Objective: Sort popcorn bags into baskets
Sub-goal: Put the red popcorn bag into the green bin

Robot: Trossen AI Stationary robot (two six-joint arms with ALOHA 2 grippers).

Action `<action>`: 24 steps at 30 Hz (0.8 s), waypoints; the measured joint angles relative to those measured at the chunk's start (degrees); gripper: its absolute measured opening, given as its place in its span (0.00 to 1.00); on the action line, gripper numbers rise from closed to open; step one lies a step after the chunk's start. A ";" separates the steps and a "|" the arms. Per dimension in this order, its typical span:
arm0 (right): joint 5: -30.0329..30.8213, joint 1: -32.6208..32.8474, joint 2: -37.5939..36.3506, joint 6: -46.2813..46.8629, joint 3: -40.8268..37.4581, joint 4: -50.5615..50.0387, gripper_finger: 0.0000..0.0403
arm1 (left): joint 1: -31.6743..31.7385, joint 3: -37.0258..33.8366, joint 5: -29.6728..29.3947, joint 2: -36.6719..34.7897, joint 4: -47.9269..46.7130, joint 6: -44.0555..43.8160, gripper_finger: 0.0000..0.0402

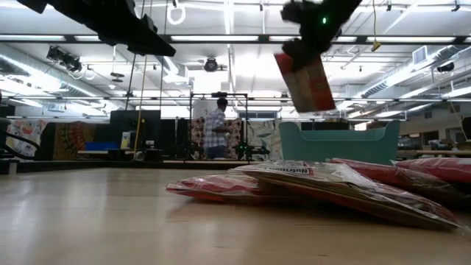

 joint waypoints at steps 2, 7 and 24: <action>-0.83 -3.23 0.03 1.84 0.00 -3.52 0.10 | -0.01 -0.03 -0.88 0.00 -0.42 -0.08 0.35; -3.07 -10.45 0.04 4.73 0.00 -12.54 0.10 | 0.00 -0.03 -1.32 0.11 -0.60 -0.13 0.35; -18.41 -27.00 0.04 4.68 -6.47 -13.51 0.12 | 0.00 -0.03 -1.30 0.13 0.50 -1.60 0.35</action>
